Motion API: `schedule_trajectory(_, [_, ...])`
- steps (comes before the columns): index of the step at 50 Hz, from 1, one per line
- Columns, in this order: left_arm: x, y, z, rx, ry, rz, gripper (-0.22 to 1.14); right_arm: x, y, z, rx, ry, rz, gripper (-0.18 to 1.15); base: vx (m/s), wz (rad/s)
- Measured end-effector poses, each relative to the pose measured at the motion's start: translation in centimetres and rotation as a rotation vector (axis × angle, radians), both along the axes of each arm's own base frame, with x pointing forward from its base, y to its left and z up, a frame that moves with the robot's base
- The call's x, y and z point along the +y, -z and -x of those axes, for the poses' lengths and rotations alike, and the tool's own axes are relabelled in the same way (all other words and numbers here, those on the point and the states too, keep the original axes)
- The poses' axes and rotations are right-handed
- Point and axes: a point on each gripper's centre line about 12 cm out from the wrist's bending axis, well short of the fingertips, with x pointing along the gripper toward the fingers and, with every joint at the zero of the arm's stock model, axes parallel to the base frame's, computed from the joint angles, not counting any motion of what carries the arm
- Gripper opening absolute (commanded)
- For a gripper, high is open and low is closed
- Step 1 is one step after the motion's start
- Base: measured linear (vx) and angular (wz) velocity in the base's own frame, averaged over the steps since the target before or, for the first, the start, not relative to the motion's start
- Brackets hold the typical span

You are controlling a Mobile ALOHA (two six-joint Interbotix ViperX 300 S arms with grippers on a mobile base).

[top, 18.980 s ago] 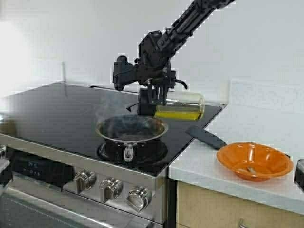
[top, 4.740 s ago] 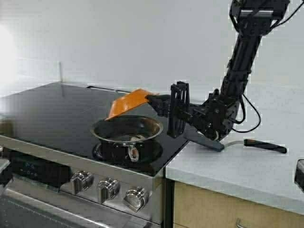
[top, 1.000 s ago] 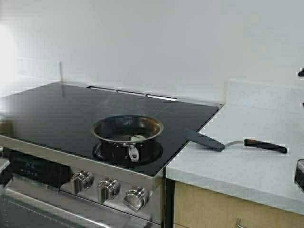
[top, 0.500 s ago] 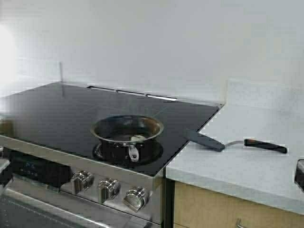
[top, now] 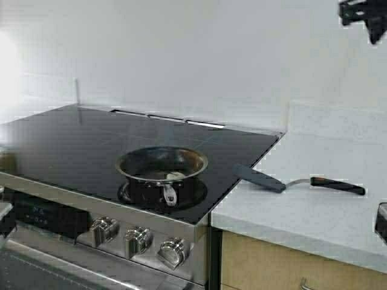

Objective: Add oil to the pan and cook the shrimp and serve it

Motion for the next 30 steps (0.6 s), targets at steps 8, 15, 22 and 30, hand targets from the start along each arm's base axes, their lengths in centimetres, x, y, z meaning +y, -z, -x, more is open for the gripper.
schedule_trajectory(8, [0.0,-0.2,0.1,-0.011,0.000,0.002,0.03,4.1,-1.1,2.1,-0.044,-0.091,-0.031,0.06,0.00,0.00])
schedule_trajectory(15, [0.0,-0.2,0.1,-0.011,0.000,0.002,0.03,6.5,-1.8,4.1,-0.072,-0.103,-0.108,0.06,0.00,0.00])
schedule_trajectory(22, [0.0,-0.3,0.2,-0.017,0.000,0.000,0.03,7.9,-1.2,6.1,-0.071,-0.102,-0.170,0.06,0.00,0.00])
schedule_trajectory(30, [0.0,-0.7,0.4,-0.034,0.000,0.002,0.03,8.4,0.6,8.5,-0.036,-0.048,-0.257,0.06,0.00,0.00])
